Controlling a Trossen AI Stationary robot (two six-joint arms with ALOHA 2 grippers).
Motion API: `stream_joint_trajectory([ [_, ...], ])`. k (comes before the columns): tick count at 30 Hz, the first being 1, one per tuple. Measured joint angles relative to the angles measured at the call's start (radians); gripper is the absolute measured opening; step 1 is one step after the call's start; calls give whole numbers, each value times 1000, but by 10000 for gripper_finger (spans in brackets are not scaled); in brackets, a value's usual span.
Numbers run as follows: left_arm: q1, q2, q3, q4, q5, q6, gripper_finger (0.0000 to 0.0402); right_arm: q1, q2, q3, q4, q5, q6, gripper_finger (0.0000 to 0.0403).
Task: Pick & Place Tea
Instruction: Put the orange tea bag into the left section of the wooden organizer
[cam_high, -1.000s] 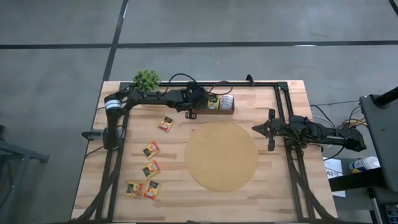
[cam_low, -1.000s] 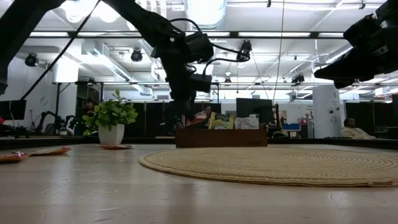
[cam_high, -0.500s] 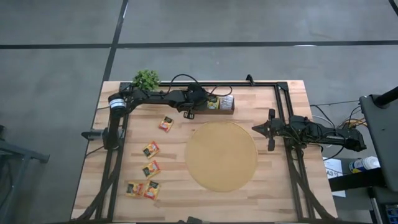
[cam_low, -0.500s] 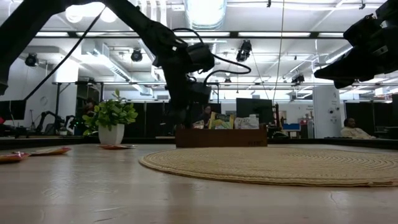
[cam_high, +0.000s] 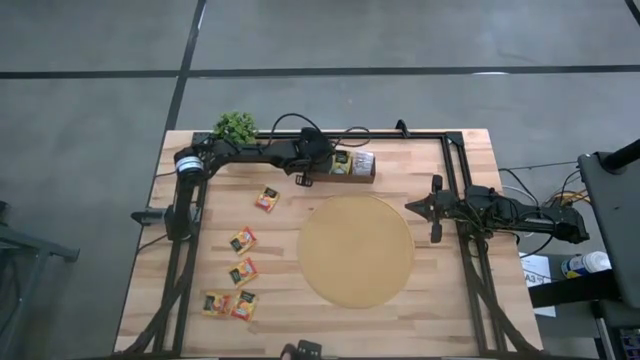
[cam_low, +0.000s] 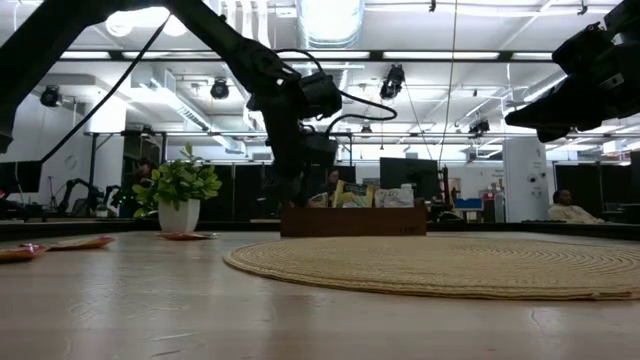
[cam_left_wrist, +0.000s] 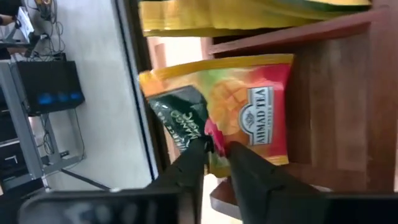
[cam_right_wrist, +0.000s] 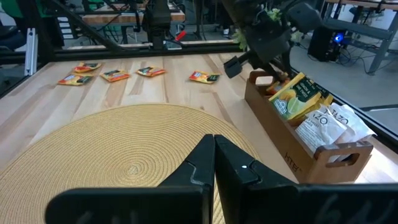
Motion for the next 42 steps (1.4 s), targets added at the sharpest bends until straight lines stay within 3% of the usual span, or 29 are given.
stream_joint_trajectory([
  [11,2,-2,76,-26,-2,-68,159,0,0,0,0,0,0,9],
  [18,1,-3,117,-114,-68,-118,167,0,0,0,0,0,0,9],
  [24,1,-24,199,-290,-55,-338,167,0,0,0,0,0,0,9],
  [28,0,-81,219,-353,38,-450,167,0,0,0,0,0,0,9],
  [33,5,-168,206,-432,238,-493,167,0,0,0,0,4,0,9],
  [42,37,-274,129,-591,562,-316,168,0,0,0,0,6,0,9],
])
